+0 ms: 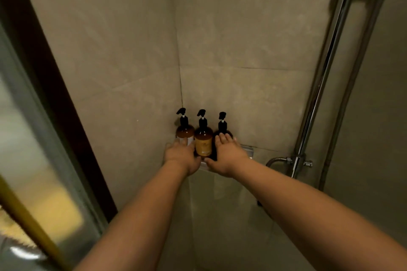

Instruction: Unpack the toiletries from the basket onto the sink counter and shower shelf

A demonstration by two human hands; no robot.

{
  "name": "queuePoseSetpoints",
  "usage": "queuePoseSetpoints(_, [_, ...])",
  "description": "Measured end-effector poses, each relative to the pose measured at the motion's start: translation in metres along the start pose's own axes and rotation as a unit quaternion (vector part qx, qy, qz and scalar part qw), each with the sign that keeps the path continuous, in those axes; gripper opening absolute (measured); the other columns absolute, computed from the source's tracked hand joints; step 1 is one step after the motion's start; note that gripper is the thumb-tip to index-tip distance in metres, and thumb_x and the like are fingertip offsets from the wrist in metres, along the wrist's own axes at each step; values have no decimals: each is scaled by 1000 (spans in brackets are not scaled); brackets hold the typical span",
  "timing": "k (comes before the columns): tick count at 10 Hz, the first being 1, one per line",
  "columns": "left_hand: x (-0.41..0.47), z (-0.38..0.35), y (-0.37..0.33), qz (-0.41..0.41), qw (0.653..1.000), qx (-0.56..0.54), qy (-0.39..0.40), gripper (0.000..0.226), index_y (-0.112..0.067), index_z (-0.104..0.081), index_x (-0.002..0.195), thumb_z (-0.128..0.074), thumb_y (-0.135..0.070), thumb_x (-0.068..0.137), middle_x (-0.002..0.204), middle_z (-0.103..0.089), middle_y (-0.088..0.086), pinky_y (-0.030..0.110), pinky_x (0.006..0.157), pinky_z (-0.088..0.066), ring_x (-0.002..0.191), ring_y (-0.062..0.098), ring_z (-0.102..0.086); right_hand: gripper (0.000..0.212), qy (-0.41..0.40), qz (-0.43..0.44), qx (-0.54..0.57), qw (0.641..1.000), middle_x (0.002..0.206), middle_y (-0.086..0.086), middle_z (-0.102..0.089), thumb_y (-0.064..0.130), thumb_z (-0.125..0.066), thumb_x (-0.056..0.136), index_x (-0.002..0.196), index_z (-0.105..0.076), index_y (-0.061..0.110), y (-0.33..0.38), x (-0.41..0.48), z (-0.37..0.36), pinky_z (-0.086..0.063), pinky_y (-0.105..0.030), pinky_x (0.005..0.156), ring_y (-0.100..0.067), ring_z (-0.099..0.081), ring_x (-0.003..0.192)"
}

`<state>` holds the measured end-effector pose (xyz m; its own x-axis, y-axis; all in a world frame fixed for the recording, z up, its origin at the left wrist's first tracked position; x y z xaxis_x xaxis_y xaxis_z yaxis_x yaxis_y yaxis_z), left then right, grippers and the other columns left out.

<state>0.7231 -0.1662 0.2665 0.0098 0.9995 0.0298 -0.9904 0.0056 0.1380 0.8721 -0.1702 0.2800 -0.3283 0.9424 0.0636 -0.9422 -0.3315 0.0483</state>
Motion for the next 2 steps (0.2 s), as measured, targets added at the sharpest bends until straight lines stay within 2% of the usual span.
queuePoseSetpoints(2, [2, 24, 4, -3, 999, -28, -31, 74, -25, -17, 159, -37, -59, 96, 166, -14, 4, 51, 116, -23, 149, 33, -18, 97, 4, -12, -2, 1000, 165, -14, -2, 68, -38, 93, 157, -3, 4, -3, -4, 21, -5, -41, 123, -28, -2, 152])
Point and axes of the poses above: each hand's wrist, its own x-axis towards the middle knuckle, its own z-axis out of the back of the hand, y = z × x, the point moved 5 cm from there along x, towards the middle knuckle
